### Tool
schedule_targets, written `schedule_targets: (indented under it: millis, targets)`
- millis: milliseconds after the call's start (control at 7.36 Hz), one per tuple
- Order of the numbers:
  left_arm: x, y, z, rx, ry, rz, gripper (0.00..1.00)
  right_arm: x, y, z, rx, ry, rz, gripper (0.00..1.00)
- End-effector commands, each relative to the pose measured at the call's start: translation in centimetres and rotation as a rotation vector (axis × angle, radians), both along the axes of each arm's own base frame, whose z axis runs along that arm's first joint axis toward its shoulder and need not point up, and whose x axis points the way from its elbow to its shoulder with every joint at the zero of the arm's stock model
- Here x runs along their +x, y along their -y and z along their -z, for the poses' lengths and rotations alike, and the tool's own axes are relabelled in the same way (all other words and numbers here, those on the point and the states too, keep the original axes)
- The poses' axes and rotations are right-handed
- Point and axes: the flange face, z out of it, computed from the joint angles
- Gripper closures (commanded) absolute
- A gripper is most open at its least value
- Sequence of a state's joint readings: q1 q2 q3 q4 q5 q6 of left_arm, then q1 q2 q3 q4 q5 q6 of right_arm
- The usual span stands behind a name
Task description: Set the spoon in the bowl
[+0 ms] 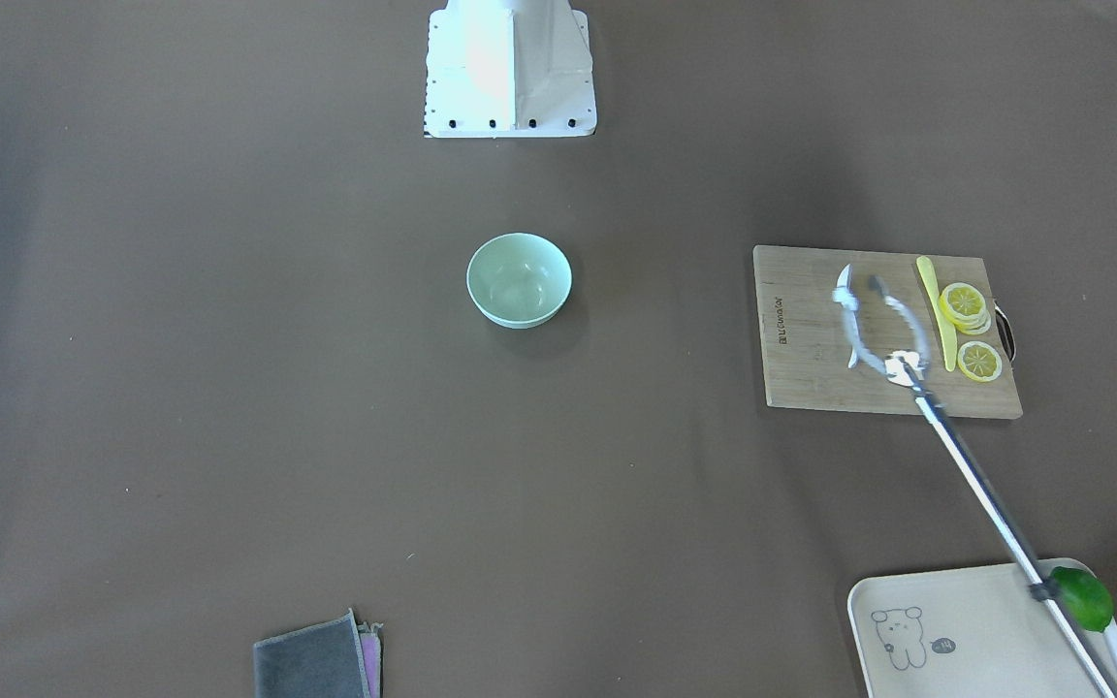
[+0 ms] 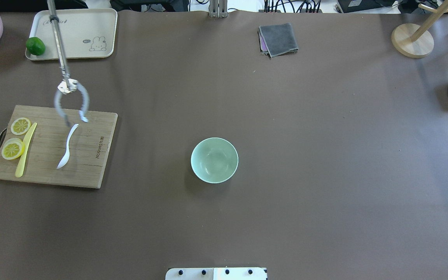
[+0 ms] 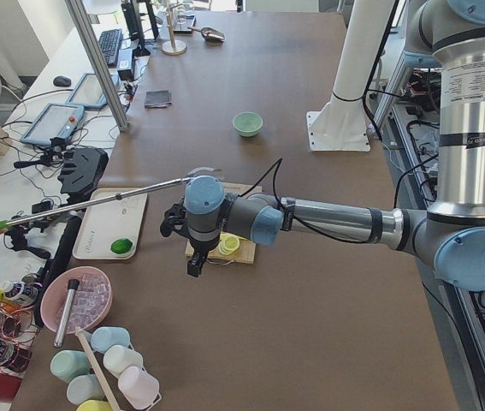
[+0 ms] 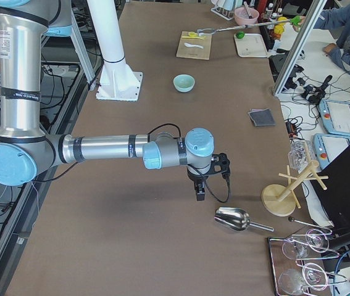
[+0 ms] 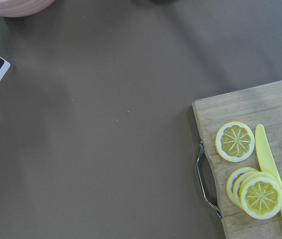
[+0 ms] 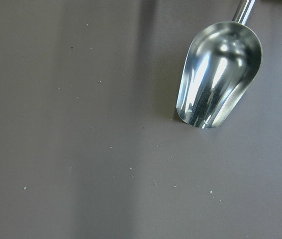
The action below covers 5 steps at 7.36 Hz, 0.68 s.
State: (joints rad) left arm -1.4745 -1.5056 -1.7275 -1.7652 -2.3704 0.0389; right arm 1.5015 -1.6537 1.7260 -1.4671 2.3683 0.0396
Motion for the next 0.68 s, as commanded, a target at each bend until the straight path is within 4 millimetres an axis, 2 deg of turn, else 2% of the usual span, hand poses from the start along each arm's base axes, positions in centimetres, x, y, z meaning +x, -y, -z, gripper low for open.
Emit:
schedule_targets:
  millis: [0,272,543]
  targets:
    - [0.00,-0.10,0.00,0.007,-0.002,0.005,0.02,-0.93,0.68,-0.16,-0.009,0.005,0.011,0.00]
    - [0.18,-0.24,-0.09,0.004,0.012,0.008,0.02,-1.07,0.87,0.45,0.005,0.002,0.013,0.00]
    - [0.14,-0.31,0.55,0.020,0.005,0.006,0.02,-1.06,0.77,-0.33,-0.013,0.001,0.012,0.00]
